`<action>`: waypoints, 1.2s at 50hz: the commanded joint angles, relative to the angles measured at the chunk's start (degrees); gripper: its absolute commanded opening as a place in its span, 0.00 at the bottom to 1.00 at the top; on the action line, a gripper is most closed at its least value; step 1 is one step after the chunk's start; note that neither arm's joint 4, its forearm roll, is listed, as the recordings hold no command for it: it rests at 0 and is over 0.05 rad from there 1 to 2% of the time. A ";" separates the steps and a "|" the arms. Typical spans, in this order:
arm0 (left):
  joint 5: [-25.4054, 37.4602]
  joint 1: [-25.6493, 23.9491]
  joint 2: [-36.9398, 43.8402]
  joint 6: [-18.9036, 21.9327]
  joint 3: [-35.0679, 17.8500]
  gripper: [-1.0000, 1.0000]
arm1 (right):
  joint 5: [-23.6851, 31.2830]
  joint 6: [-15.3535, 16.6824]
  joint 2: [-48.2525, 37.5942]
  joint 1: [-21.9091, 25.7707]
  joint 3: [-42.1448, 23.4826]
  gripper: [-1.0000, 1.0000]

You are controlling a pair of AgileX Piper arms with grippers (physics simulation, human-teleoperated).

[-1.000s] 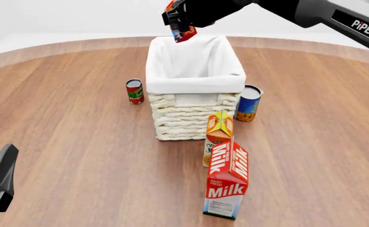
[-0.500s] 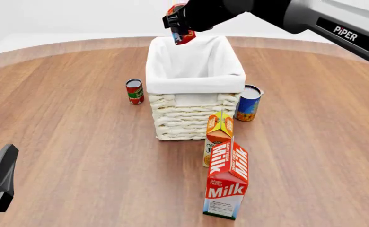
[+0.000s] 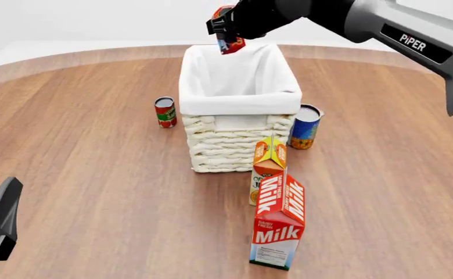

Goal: Pick up the butter and put it in the basket.

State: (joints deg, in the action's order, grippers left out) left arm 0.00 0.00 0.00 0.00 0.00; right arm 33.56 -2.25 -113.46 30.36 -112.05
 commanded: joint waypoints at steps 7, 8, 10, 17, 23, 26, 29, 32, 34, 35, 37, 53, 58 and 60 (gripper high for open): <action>0.00 0.00 0.00 0.00 0.00 1.00 | -0.54 -1.11 -0.52 -0.72 -1.37 0.00; 0.00 0.00 0.00 0.00 0.00 1.00 | -0.43 -1.11 -0.62 -0.71 -1.46 0.00; 0.00 0.00 0.00 0.00 0.00 1.00 | -0.36 -1.30 -0.71 -0.60 -1.40 0.00; 0.00 0.00 0.00 0.00 0.00 1.00 | -0.34 -0.95 -2.00 -0.99 -1.14 0.00; 0.00 0.00 0.00 0.00 0.00 1.00 | -0.43 -0.93 -2.61 -1.18 -1.17 0.00; 0.00 0.00 0.00 0.00 0.00 1.00 | -0.35 -1.05 -2.85 -1.28 -1.50 0.00; 0.00 0.00 0.00 0.00 0.00 1.00 | -0.08 -1.06 -3.34 -1.58 -2.22 0.00; 0.00 0.00 0.00 0.00 0.00 1.00 | 0.08 -1.11 -3.78 -1.87 -2.73 0.00; 0.00 0.00 0.00 0.00 0.00 1.00 | -0.10 -1.19 -3.88 -1.94 -2.65 0.00; 0.00 0.00 0.00 0.00 0.00 1.00 | -0.21 -1.04 -4.16 -2.12 -2.73 0.00; 0.00 0.00 0.00 0.00 0.00 1.00 | -0.44 -1.19 -4.17 -1.99 -2.47 0.00; 0.00 0.00 0.00 0.00 0.00 1.00 | -0.90 -1.36 -5.07 -2.07 -2.43 0.00; 0.00 0.00 0.00 0.00 0.00 1.00 | -1.52 -1.70 -5.29 -1.83 -1.92 0.00; 0.00 0.00 0.00 0.00 0.00 1.00 | -1.72 -1.70 -5.38 -1.78 -1.77 0.00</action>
State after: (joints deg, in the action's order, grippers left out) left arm 0.00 0.00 0.00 0.00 0.00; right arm 32.76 -3.05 -119.17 28.41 -113.41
